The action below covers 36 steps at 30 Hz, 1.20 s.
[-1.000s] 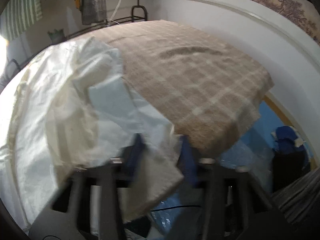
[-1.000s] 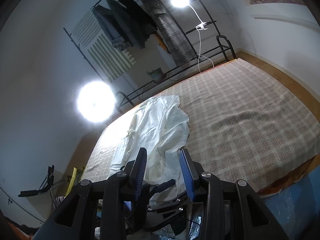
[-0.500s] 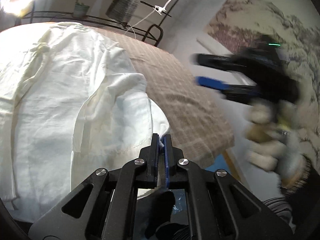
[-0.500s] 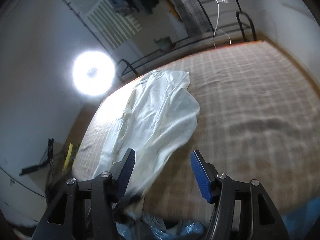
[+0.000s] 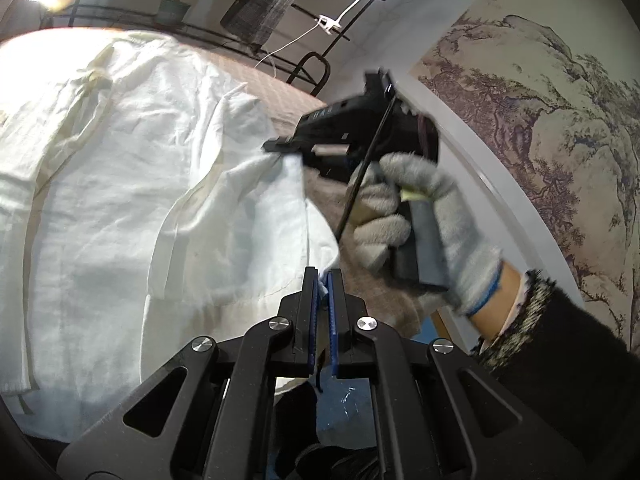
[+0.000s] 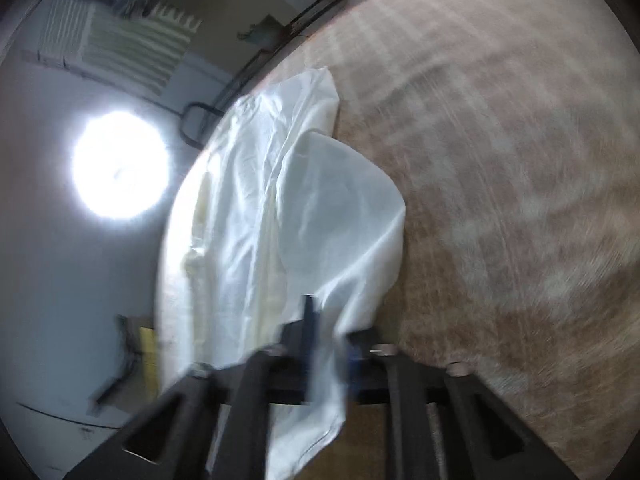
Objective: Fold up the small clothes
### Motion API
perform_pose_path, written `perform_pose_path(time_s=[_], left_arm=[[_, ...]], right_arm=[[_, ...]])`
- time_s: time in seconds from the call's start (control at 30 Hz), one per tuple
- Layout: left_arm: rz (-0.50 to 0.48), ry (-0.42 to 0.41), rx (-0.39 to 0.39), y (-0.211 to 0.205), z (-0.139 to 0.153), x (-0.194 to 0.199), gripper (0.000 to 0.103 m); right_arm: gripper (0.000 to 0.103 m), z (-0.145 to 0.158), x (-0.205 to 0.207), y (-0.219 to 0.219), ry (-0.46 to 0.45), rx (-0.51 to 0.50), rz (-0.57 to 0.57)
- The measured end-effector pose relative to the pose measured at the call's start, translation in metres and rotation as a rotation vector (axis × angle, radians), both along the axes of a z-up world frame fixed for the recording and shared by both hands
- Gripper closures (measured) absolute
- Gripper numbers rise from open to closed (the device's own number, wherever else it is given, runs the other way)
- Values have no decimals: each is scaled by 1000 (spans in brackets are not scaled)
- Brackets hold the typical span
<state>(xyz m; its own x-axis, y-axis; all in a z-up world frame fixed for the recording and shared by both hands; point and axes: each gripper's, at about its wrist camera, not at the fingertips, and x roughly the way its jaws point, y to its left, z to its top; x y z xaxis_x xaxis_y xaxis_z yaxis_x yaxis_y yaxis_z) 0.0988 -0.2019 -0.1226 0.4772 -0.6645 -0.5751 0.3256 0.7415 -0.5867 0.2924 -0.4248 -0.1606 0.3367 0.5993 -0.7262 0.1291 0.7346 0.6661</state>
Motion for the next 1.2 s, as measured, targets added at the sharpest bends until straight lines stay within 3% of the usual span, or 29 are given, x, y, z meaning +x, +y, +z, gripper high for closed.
perform_pose_path(time_s=[0.3,0.57,0.73,0.9,1.1,1.2], left_arm=[[63,62,19,38,-17,-6,102],[114,73,14,71,-17,-19,102],[147,102,14,89,-25,-22,102],[180,134,26,105,-38,-23,102],[195,150,34,112,-44,-23,102],[204,157,39,112,-44,-19,102]], right_arm=[[103,70,1,40,-143,-279,18],[103,94,15,121,-239,-342,127],[103,90,24,173,-260,-339,225],[103,68,33,218,-248,-366,338],[103,41,39,236,-198,-338,404],[94,36,37,237,-181,-309,439]])
